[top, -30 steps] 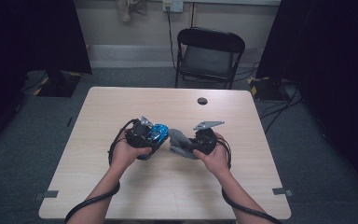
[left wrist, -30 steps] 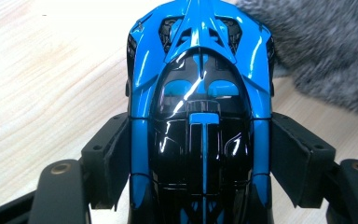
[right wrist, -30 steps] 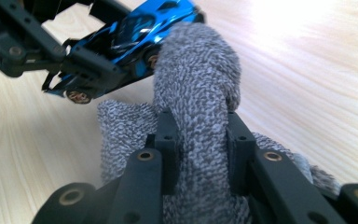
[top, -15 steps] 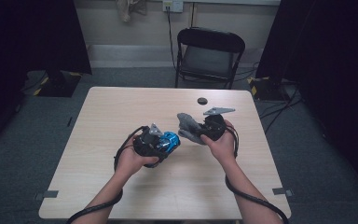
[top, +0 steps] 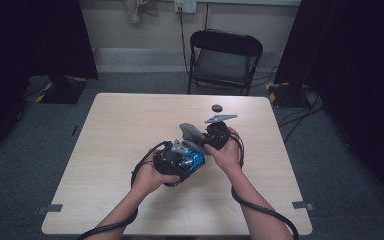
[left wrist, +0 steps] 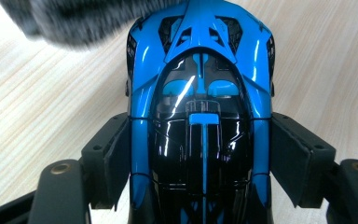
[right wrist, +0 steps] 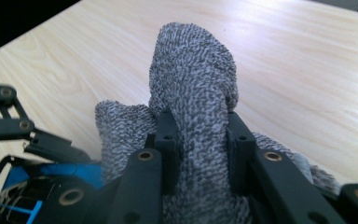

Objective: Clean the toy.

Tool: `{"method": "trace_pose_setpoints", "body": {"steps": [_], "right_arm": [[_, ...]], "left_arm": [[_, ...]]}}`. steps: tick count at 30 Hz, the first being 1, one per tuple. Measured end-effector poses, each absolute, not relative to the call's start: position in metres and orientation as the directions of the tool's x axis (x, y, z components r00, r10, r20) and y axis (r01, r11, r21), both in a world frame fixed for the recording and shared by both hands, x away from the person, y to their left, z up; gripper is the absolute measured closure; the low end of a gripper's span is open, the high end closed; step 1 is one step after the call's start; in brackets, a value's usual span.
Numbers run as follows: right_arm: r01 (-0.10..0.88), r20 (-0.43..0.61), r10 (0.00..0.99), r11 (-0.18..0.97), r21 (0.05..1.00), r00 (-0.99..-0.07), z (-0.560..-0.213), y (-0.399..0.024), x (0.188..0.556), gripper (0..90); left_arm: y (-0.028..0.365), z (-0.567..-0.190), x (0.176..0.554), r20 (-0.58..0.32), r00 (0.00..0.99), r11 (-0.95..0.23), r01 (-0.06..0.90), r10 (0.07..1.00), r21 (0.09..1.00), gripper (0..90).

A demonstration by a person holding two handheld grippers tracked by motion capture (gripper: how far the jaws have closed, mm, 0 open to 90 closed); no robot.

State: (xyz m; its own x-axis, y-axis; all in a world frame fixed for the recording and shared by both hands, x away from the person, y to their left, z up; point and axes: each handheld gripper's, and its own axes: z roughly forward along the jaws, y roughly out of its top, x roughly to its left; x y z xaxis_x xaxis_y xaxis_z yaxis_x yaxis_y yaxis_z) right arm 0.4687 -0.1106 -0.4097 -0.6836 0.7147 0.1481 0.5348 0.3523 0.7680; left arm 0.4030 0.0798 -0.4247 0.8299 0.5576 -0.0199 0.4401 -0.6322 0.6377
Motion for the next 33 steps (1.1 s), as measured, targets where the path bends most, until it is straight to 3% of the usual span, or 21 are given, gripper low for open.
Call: {"method": "trace_pose_setpoints", "body": {"steps": [33], "right_arm": [[0.521,0.154,0.699,0.349,0.779,-0.698,-0.413,-0.126,0.454,72.0]], "left_arm": [[0.111,-0.421,0.422,-0.004,0.747,-0.580,0.519,0.664,0.628,28.0]]}}
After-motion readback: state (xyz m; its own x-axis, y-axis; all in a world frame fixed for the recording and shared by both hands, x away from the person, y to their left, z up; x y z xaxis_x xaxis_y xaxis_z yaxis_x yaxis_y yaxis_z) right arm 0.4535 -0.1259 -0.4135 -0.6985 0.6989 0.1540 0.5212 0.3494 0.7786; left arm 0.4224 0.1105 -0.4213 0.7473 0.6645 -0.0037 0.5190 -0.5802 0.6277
